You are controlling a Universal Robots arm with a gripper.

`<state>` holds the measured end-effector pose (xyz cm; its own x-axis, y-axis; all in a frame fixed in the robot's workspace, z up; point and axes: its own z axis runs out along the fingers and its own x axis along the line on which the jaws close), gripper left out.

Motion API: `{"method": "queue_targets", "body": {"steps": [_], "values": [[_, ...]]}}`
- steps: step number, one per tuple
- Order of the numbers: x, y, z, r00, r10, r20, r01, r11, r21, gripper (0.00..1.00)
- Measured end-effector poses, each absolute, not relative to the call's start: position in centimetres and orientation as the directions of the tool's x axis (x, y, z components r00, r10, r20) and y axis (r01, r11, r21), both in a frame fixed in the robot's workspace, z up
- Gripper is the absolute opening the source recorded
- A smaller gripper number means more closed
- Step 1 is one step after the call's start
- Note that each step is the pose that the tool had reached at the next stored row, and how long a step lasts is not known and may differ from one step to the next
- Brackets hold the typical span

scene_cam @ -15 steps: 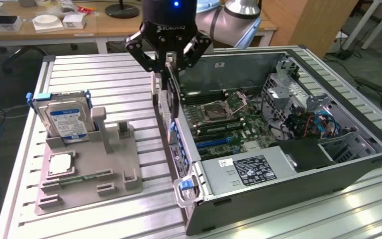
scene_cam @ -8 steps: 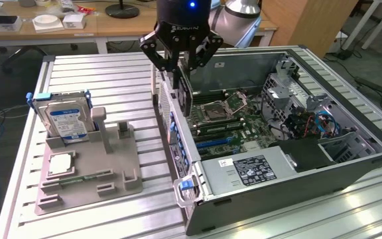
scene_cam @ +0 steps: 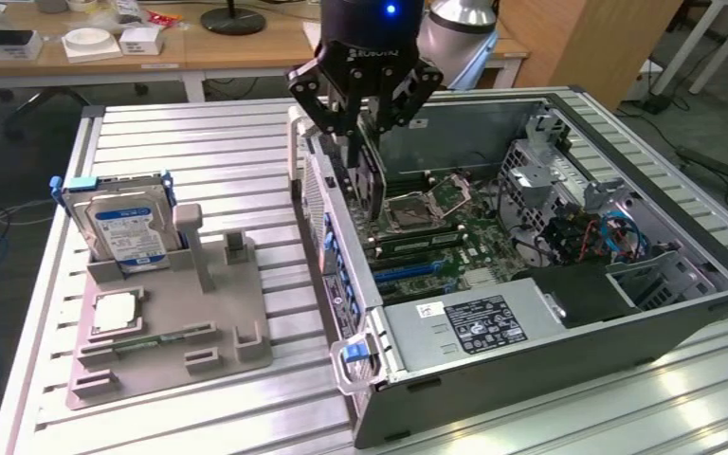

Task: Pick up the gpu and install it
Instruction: 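Pick up the gpu and move the gpu toward the slot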

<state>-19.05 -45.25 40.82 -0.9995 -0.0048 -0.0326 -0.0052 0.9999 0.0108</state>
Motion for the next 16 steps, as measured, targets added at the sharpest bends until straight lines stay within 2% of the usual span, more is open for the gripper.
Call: {"method": "queue_targets", "body": {"steps": [16], "values": [[-15.9, -45.3, 40.8, -0.999, -0.008, -0.033, -0.008, 1.000, 0.011, 0.27]]}}
